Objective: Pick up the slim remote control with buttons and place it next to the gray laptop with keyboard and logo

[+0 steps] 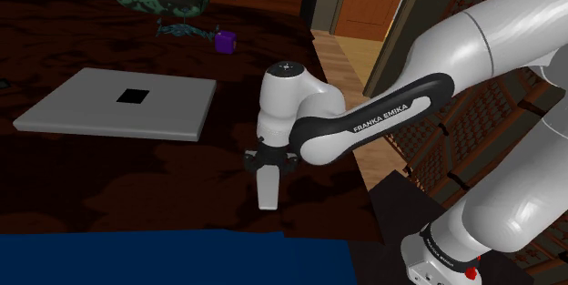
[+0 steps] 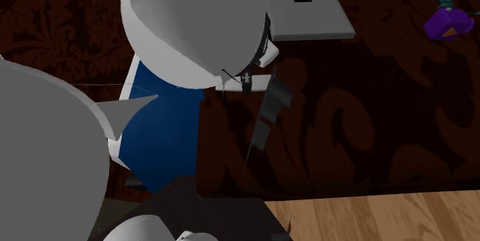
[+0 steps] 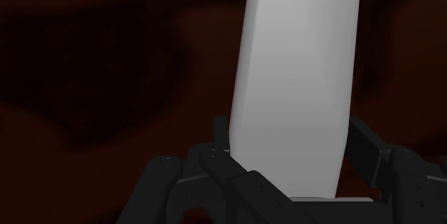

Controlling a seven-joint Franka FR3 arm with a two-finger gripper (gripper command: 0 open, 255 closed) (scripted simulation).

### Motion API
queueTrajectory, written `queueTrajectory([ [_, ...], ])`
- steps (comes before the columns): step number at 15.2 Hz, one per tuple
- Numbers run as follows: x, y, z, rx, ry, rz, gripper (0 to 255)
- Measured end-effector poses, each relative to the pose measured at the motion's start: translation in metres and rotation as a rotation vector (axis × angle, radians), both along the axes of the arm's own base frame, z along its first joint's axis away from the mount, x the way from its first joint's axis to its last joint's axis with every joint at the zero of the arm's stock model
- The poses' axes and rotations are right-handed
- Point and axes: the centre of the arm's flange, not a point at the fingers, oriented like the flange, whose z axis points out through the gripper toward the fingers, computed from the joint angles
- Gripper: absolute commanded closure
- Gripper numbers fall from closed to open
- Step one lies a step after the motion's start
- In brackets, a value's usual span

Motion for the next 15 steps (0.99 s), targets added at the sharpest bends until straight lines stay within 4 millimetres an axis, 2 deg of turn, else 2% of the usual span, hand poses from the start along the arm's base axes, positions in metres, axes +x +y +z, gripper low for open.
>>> queueTrajectory([
  [15, 0.000, -0.001, 0.078, 0.000, 0.000, 0.000, 255],
])
